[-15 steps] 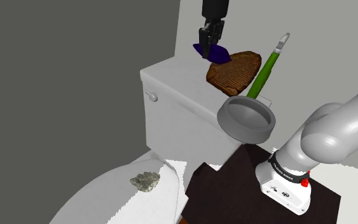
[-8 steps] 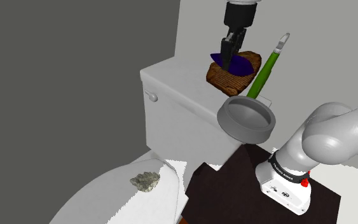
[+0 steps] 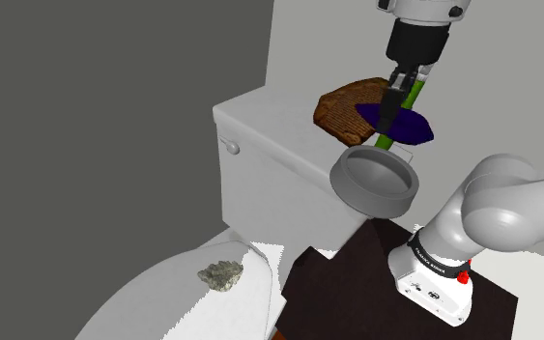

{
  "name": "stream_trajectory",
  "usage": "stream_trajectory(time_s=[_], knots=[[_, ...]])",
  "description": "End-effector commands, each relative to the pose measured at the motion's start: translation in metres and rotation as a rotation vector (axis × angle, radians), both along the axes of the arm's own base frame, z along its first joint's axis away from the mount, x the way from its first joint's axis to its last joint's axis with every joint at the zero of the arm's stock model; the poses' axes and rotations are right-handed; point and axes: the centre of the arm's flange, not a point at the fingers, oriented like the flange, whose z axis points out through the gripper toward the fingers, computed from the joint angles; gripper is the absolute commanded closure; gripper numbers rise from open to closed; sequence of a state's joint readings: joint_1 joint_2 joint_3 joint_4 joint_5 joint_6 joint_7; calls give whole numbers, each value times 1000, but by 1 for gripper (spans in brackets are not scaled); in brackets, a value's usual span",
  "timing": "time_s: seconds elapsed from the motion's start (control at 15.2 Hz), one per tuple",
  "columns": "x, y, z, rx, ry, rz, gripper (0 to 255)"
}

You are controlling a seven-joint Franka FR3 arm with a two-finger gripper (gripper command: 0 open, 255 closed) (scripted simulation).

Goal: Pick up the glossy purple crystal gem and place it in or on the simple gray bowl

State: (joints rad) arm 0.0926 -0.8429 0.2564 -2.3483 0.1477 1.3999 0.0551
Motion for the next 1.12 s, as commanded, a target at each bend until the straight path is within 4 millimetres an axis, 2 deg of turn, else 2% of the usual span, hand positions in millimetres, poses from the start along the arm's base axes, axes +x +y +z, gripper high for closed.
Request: stream_trajectory(time_s=[0.0, 0.07, 0.92, 1.06], knots=[[-27, 3, 0, 0, 1, -1, 255], [-36, 5, 0, 0, 1, -1, 255], [-36, 5, -69, 0, 1, -1, 255], [-36, 5, -73, 0, 1, -1, 255]])
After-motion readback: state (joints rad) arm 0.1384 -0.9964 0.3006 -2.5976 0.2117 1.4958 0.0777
